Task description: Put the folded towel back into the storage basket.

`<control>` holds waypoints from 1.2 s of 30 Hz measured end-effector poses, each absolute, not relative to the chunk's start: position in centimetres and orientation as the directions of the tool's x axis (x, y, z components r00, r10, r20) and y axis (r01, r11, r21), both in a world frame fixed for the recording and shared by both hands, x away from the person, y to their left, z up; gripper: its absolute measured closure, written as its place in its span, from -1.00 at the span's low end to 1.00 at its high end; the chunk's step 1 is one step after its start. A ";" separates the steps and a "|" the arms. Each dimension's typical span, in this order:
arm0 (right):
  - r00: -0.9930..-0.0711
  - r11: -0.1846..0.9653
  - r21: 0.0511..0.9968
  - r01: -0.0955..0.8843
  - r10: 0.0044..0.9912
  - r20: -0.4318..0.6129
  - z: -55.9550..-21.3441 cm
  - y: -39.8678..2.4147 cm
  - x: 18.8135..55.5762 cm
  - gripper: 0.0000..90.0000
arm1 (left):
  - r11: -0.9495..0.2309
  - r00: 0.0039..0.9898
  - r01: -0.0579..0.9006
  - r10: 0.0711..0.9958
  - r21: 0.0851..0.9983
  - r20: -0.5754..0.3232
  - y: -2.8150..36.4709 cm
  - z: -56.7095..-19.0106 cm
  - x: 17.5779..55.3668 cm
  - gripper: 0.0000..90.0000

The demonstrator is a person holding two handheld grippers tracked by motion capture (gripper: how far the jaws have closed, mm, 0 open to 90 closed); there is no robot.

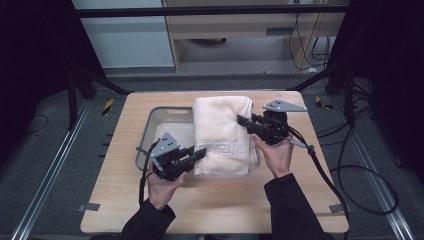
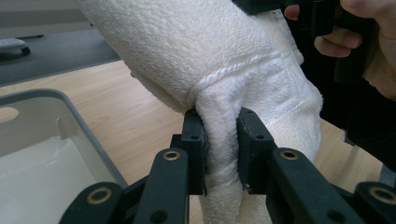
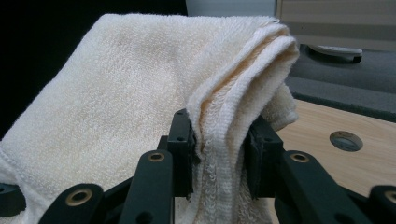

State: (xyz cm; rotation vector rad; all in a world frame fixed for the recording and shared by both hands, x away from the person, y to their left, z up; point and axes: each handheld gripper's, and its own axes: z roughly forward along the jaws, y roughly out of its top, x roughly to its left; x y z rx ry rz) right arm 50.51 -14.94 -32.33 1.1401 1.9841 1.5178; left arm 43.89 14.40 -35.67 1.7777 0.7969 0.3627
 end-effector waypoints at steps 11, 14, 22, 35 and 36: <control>-0.597 0.088 0.929 0.358 0.787 0.156 -31.7 -13.4 50.9 0.50 | -0.160 0.712 0.334 0.688 0.929 -0.138 15.7 -35.4 44.0 0.65; -0.602 0.084 0.931 0.355 0.782 0.159 -31.6 -13.0 51.1 0.49 | -0.153 0.705 0.333 0.695 0.930 -0.138 16.2 -35.3 44.1 0.65; -0.609 0.083 0.932 0.353 0.777 0.161 -31.5 -11.8 51.6 0.49 | -0.140 0.688 0.343 0.711 0.929 -0.147 17.3 -35.1 44.2 0.65; -0.614 0.097 0.933 0.346 0.776 0.147 -30.9 -9.4 52.2 0.49 | -0.118 0.662 0.360 0.731 0.926 -0.164 19.3 -34.7 44.6 0.65; -0.615 0.099 0.934 0.344 0.775 0.145 -30.8 -9.1 52.3 0.49 | -0.112 0.655 0.361 0.737 0.926 -0.166 19.7 -34.7 44.7 0.65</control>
